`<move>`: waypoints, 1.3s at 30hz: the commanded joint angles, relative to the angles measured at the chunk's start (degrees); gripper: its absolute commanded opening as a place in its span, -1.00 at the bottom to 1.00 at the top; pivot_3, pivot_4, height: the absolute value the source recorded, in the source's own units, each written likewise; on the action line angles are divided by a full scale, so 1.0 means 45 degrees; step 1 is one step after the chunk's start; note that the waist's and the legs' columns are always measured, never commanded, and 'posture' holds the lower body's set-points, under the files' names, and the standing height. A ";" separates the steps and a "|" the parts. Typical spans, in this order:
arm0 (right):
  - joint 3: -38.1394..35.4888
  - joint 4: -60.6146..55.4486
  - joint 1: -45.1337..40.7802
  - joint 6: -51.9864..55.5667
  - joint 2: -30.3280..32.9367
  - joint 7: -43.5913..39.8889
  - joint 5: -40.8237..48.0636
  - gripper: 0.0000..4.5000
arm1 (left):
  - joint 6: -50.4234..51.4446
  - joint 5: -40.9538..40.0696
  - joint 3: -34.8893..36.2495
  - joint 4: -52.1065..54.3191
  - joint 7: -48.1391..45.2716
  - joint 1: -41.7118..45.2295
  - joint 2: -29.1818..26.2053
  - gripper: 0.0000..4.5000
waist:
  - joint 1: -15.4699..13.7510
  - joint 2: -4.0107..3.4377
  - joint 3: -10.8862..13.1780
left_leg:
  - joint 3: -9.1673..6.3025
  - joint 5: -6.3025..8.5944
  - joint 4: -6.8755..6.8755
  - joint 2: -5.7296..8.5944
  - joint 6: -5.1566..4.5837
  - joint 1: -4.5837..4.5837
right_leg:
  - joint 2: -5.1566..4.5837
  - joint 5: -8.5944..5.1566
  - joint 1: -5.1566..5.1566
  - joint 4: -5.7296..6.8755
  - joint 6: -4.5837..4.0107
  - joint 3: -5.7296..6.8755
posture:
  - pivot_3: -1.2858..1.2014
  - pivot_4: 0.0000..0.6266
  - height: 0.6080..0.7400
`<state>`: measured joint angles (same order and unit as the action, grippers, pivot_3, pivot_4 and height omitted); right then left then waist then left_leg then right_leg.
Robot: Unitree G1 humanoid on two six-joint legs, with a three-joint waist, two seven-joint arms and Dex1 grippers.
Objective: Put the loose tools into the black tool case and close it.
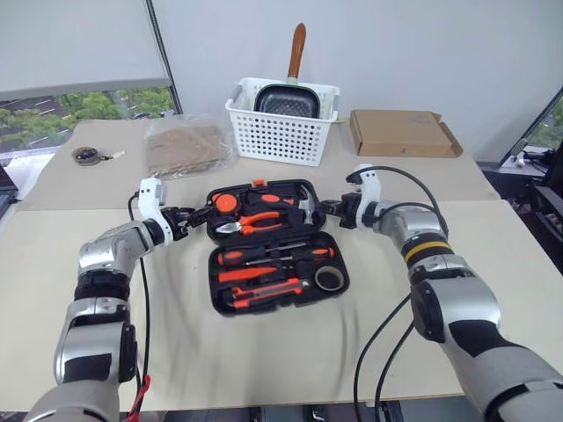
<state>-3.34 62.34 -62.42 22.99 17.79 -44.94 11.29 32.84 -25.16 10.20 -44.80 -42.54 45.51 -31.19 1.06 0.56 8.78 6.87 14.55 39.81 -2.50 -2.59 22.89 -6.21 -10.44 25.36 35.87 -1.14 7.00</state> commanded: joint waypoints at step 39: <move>-0.0726 -0.0888 -0.0067 -0.0132 -0.0393 0.1127 0.0015 -1.00 | 0.5751 -0.2866 0.2461 0.8029 0.3055 -0.4118 0.1353 -0.25 | 0.0010 0.0001 0.0001 | -0.0031 -0.0024 -0.0005 0.0009 0.0046 -0.0018 | -0.0038 -0.0017 0.0004 -0.0001 0.0031 -0.0002 | 0.03 -0.52 0.39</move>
<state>-5.11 61.14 -62.07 23.29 15.65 -40.04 10.31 59.74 -38.20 21.23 -8.18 -29.15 25.85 -25.16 1.11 0.57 8.78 6.72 14.44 39.79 -2.46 -2.39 22.81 -6.36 -10.52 25.37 35.87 -1.01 7.00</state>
